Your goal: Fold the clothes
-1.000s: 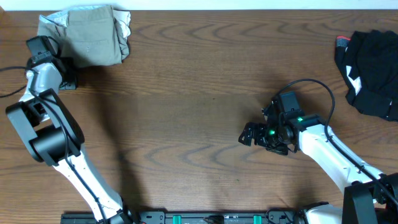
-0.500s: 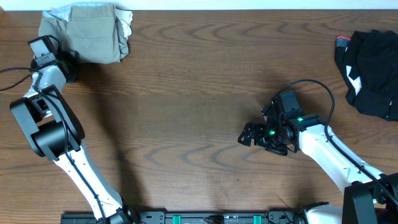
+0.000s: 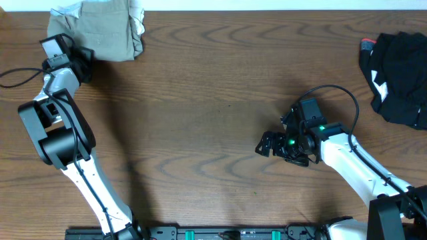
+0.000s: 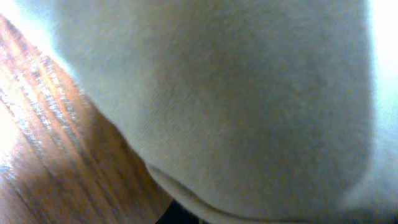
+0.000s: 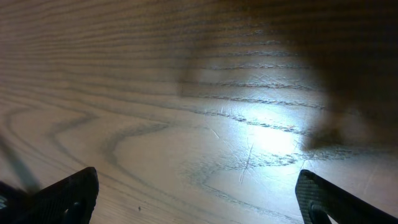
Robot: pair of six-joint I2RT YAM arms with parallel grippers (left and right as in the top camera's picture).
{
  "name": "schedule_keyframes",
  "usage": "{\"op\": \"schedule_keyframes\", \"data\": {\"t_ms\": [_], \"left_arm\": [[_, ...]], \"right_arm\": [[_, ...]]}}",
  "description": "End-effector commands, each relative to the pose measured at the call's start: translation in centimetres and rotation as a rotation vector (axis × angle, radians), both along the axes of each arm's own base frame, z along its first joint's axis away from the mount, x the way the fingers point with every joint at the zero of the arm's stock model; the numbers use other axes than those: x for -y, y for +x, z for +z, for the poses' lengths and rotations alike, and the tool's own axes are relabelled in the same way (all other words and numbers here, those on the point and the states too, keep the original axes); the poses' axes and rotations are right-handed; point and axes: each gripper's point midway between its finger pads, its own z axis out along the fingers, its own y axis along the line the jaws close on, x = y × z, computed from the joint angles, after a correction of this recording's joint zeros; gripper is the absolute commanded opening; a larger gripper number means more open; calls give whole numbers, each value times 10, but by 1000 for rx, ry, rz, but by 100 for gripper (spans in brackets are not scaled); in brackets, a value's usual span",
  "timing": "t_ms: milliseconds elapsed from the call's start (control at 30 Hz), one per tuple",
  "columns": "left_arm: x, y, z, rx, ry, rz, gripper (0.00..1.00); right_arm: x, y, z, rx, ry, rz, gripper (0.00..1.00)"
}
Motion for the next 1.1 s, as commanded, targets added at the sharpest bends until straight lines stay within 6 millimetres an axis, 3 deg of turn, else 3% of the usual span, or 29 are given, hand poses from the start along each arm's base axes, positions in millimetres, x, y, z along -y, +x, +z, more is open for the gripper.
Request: {"op": "schedule_keyframes", "data": {"t_ms": [0,167,300,433,567,733,867,1067], "left_arm": [[6,13,50,100,72,-70,6],[5,23,64,155,169,-127,6],[17,34,73,192,259,-204,6],[25,39,71,156,346,-172,6],[42,46,71,124,470,-191,6],[61,57,82,174,506,-227,6],[60,57,79,165,513,-219,6],[40,50,61,81,604,-185,6]], "right_arm": [[4,2,2,20,-10,4,99],[4,1,2,17,-11,4,99],[4,3,2,23,-9,3,99],[4,3,2,22,-9,3,99],[4,1,2,17,-10,3,99],[4,-1,1,9,-12,3,99],[5,-2,1,5,-15,7,99],[5,-3,1,1,-16,10,99]]}}
